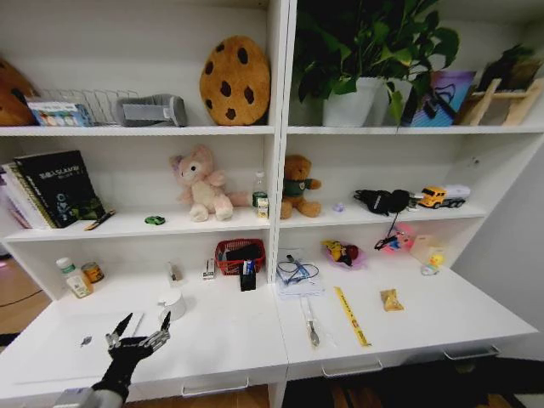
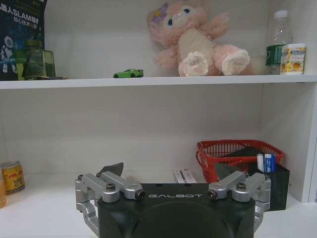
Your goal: Organize the objects on the table.
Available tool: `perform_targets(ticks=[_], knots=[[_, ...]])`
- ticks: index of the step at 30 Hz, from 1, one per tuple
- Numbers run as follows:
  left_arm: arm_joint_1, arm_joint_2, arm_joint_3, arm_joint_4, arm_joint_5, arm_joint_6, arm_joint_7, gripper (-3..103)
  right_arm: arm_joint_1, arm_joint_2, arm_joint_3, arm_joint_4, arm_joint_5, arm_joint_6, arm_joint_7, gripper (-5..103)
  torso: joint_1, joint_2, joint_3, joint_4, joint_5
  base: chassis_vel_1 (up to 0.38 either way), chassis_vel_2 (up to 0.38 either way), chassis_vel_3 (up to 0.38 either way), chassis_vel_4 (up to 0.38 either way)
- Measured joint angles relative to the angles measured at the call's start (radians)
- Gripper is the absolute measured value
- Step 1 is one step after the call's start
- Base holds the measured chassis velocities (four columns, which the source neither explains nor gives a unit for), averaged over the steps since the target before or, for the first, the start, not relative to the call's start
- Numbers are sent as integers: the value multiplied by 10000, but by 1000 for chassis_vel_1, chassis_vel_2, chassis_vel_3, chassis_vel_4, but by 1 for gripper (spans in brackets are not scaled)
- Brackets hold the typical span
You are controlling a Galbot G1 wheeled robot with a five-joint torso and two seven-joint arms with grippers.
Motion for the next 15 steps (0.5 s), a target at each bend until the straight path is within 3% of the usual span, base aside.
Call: perform_targets(ticks=[15], knots=[[0, 0, 0, 0, 0, 0, 2, 100, 3927, 621, -643, -3938, -302, 7, 281, 27, 1, 0, 1, 2, -4, 0, 0, 0, 0]])
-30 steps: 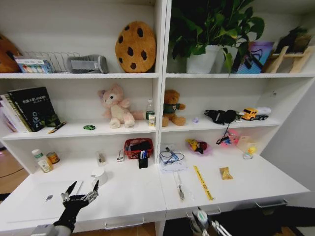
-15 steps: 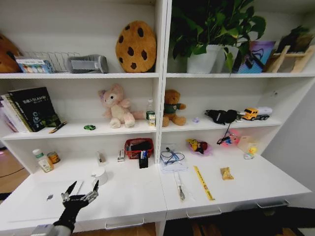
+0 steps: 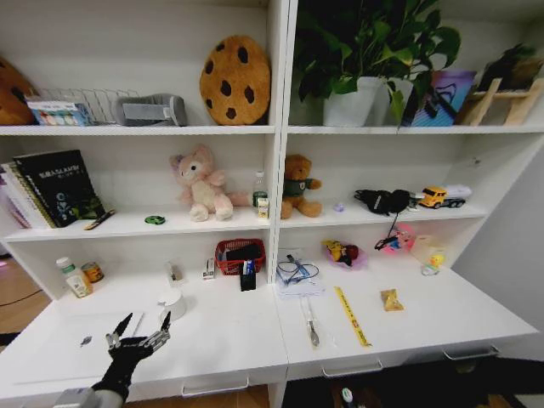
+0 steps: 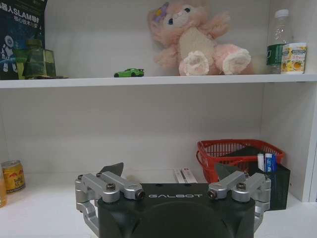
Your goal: Organize the objects on the table.
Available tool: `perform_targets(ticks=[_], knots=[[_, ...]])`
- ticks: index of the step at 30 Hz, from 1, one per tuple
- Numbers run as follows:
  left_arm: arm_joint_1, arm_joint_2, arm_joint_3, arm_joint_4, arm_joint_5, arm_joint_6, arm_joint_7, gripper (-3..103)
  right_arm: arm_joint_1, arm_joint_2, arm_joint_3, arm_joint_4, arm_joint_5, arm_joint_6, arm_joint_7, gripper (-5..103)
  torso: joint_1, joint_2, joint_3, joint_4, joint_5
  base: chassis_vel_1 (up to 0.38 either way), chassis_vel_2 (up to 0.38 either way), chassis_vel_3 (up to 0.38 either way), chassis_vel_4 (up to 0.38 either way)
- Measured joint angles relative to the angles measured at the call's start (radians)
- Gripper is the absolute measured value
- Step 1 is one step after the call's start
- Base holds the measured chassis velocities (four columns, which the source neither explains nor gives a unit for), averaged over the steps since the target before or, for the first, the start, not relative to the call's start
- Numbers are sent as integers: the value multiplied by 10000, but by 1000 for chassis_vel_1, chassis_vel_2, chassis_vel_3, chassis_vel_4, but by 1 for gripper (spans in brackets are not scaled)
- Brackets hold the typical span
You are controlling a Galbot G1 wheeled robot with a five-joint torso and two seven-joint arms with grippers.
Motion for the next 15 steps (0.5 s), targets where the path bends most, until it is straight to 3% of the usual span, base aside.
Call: perform_targets(ticks=[6, 15], knots=[[0, 0, 0, 0, 0, 0, 0, 100, 1063, 329, -141, -1657, -207, 0, 0, 27, -1, 0, 0, -3, -1, 0, 0, 0, 0], [0, 0, 0, 0, 0, 0, 0, 100, 2057, 656, -116, -2776, -557, 1, 32, 27, 0, 0, -1, -2, 0, 0, 0, 0, 0]])
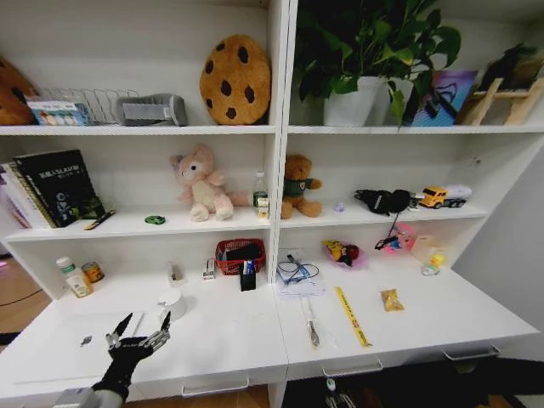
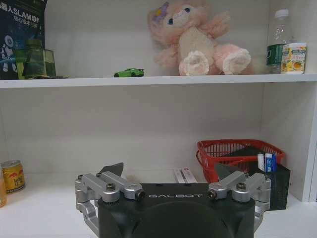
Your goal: Organize the objects on the table.
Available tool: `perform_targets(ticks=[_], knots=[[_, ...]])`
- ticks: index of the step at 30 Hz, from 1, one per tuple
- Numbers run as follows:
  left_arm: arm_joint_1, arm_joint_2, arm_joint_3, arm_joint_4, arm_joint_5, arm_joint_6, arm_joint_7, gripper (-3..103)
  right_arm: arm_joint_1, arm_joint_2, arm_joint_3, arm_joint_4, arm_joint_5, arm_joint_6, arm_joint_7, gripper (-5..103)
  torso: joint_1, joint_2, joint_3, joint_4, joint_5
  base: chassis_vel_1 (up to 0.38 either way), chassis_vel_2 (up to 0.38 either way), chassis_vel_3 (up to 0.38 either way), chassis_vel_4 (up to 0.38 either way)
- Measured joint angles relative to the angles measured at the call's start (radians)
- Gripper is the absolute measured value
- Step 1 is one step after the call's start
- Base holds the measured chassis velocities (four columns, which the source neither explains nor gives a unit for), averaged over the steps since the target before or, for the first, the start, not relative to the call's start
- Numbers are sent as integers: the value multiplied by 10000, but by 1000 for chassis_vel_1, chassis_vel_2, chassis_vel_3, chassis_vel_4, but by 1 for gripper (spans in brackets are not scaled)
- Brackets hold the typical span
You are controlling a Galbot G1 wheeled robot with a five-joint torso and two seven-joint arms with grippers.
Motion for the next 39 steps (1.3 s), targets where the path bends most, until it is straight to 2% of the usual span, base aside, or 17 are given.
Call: perform_targets(ticks=[2, 12, 15, 16, 17, 18, 20, 21, 23, 24, 27, 28, 31, 32, 35, 36, 39], knots=[[0, 0, 0, 0, -1, 0, 0, 100, 56, 18, 9, -71, -127, 0, 40, 25, -1, 0, 1, 0, 0, 0, 0, 0, 0], [0, 0, 0, 0, -1, 0, 0, 100, -32, 226, 109, -376, -347, 1, 21, 68, -1, 2, 0, 1, 1, 0, 0, 0, 0], [0, 0, 0, 0, 0, 0, 0, 100, -277, 197, 116, -90, -315, 1, 5, 68, -1, 2, 0, -1, 2, 0, 0, 0, 0], [1, 0, 0, 0, 0, 0, 0, 100, -761, 71, 114, 550, -137, 2, -55, 79, -1, 2, 0, -1, 3, 0, 0, 0, 0], [0, 0, 0, 0, -1, 0, -1, 100, -1310, -92, 104, 1274, -63, 1, -62, 84, -1, 2, -1, 1, -2, 0, 0, 0, 0], [0, 0, 0, 0, -1, 0, -1, 100, -1310, -92, 104, 1274, -63, 1, -62, 84, -1, 2, -1, 1, -2, 0, 0, 0, 0], [1, 0, 0, 0, 0, 0, 0, 100, -2594, -337, 142, 2809, -376, 1, 164, 95, -3, 2, -1, 0, 5, 0, 0, 0, 0], [1, 0, 0, 0, 0, 0, 0, 100, -2594, -337, 142, 2809, -376, 1, 164, 95, -3, 2, -1, 0, 5, 0, 0, 0, 0], [0, 0, 0, 0, 0, 0, -1, 100, -3999, -494, 170, 4310, -267, 1, 234, 100, -3, 2, -1, -2, -1, 0, 0, 0, 0], [0, 0, 0, 0, 0, 0, -1, 100, -3999, -494, 170, 4310, -267, 1, 234, 100, -3, 2, -1, -2, -1, 0, 0, 0, 0], [2, 0, 0, 1, 0, 1, -1, 100, -6541, -722, 446, 7338, 114, -1, 581, 100, -4, 3, -2, 0, -1, 0, 0, 0, 0], [2, 0, 0, 1, 0, 1, -1, 100, -6541, -722, 446, 7338, 114, -1, 581, 100, -4, 3, -2, 0, -1, 0, 0, 0, 0], [0, 1, 0, 0, 0, 0, 1, 100, -8382, -821, 787, 9560, 647, -14, 792, 100, -4, 4, -2, -4, 0, 0, 0, 0, 0], [0, 1, 0, 0, 0, 0, 1, 100, -8382, -821, 787, 9560, 647, -14, 792, 100, -4, 4, -2, -4, 0, 0, 0, 0, 0], [0, 0, 0, 0, 0, 0, 2, 100, -9468, -796, 1438, 12045, 1404, -221, 924, 100, -4, 3, -2, -3, -1, 0, 0, 0, 0], [0, 0, 0, 0, 0, 0, 2, 100, -9468, -796, 1438, 12045, 1404, -221, 924, 100, -4, 3, -2, -3, -1, 0, 0, 0, 0], [0, 0, 0, 0, 0, 0, 1, 100, -9535, -860, 2296, 13626, 2056, -990, 1019, 100, -4, 3, -1, -3, 3, 0, 0, 0, 0]])
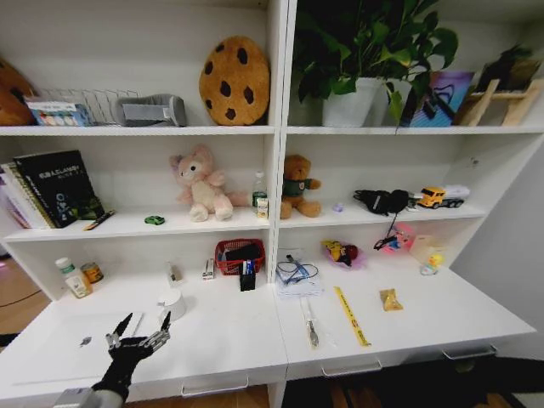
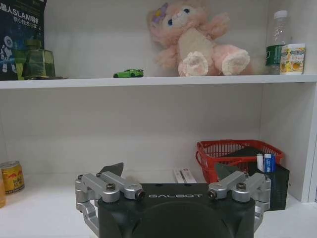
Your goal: Organize the objects on the table.
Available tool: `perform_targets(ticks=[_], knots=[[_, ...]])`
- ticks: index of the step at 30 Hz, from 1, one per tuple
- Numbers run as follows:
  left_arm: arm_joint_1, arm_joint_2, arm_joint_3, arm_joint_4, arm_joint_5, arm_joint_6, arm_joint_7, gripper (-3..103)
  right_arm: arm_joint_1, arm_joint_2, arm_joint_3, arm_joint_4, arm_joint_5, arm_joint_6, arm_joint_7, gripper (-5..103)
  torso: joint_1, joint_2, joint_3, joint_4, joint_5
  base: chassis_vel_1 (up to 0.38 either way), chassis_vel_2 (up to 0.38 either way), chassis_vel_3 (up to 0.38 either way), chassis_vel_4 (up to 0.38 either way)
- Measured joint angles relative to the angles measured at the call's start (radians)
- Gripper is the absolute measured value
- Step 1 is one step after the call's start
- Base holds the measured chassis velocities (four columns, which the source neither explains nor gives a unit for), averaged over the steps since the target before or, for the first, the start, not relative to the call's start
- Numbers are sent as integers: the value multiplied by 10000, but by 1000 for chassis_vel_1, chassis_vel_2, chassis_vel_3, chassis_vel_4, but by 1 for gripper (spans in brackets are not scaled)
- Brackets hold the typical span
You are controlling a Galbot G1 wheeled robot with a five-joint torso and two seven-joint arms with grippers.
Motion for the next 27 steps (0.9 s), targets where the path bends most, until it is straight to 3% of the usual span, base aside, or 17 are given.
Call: perform_targets(ticks=[1, 2, 4, 5, 6, 8, 10, 11, 12, 14, 19, 27], knots=[[0, 0, 1, 0, 0, 0, 0, 100, 190, -128, 355, 734, 347, -692, 487, 100, 0, 1, 1, 3, -6, 0, 0, 0, 0], [0, 0, 1, 0, 0, 0, 0, 100, 190, -128, 355, 734, 347, -692, 487, 100, 0, 1, 1, 3, -6, 0, 0, 0, 0], [0, 0, 0, 0, 0, 0, -1, 100, 1118, -477, 652, 1654, 1098, -2813, 1936, 100, 0, 0, 1, 1, 0, 0, 0, 0, 0], [0, 0, 0, 0, 0, 0, -1, 100, 1118, -477, 652, 1654, 1098, -2813, 1936, 100, 0, 0, 1, 1, 0, 0, 0, 0, 0], [1, -1, 1, 0, 0, 0, 0, 100, 1862, -910, 714, 1958, 1996, -4217, 2583, 100, 0, -1, 2, 0, 1, 0, 0, 0, 0], [0, -1, 0, 0, 0, 0, -3, 100, 3048, -1915, 794, 2039, 3255, -5719, 3277, 100, 1, -2, 2, 1, 1, 0, 0, 0, 0], [1, 0, 1, 0, 0, 0, 1, 100, 3402, -2223, 822, 1952, 3558, -6054, 3435, 100, 1, -2, 2, 3, 1, 0, 0, 0, 0], [1, 0, 0, 0, 0, 0, 0, 100, 4339, -2970, 922, 1460, 4335, -6889, 3755, 100, 3, -3, 3, 9, 0, 0, 0, 0, 0], [1, 0, 0, 0, 0, 0, 0, 100, 4339, -2970, 922, 1460, 4335, -6889, 3755, 100, 3, -3, 3, 9, 0, 0, 0, 0, 0], [1, -1, 0, 0, 0, 0, -3, 100, 5439, -3593, 945, 637, 5307, -7755, 3986, 100, 4, -3, 4, 5, 1, 0, 0, 0, 0], [1, 0, 0, 0, 0, 0, -4, 100, 7008, -4048, 635, -757, 6045, -8328, 4130, 100, 5, -4, 4, 4, 4, 0, 0, 0, 0], [1, 0, 1, 0, 0, 0, -1, 100, 7071, -3782, 428, -1024, 5184, -7655, 3456, 100, 3, -3, 1, 0, -1, 0, 0, 0, 0]])
